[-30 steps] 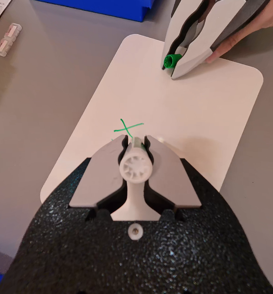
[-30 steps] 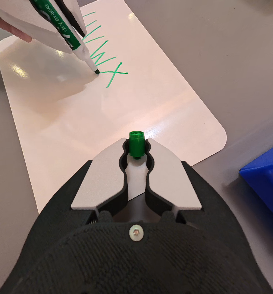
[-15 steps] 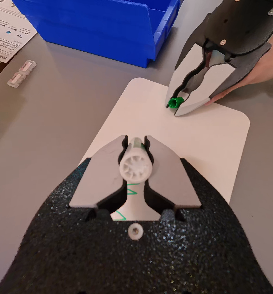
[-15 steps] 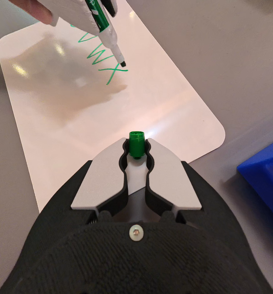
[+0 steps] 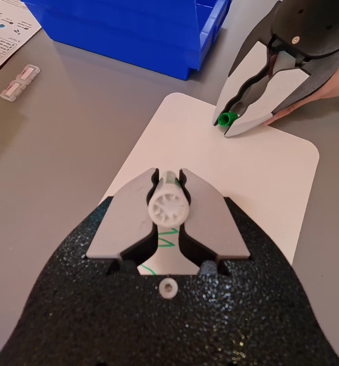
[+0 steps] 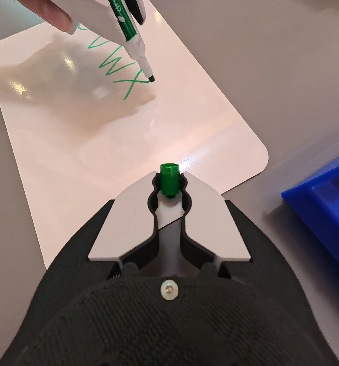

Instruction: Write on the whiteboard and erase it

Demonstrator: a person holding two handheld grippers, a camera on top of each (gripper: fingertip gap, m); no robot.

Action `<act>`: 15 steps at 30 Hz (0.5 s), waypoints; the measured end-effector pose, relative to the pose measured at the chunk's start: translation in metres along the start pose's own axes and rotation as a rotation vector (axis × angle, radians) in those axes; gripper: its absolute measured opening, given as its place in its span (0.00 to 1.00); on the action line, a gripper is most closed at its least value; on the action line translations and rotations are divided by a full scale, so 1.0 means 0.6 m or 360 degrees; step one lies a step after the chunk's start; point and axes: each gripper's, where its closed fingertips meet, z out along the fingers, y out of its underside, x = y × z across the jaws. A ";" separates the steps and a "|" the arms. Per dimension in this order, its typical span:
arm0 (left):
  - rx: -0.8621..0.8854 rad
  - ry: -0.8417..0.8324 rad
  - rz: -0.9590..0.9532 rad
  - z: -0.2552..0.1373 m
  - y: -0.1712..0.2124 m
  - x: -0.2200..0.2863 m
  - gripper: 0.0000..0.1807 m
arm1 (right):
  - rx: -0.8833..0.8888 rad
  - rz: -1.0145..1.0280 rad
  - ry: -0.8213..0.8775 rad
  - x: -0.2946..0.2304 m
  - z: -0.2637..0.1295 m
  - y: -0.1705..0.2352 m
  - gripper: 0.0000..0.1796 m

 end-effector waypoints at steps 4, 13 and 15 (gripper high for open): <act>-0.0014 0.0008 -0.0002 0.002 0.000 -0.002 0.11 | 0.0000 0.0001 -0.0001 0.000 0.000 0.000 0.11; -0.0064 0.0016 0.0024 0.007 0.011 0.003 0.11 | 0.0000 0.0002 -0.0002 0.000 0.000 0.000 0.11; -0.0057 0.0011 0.0018 0.006 0.011 0.001 0.11 | 0.0000 0.0003 -0.0003 0.000 0.000 0.000 0.11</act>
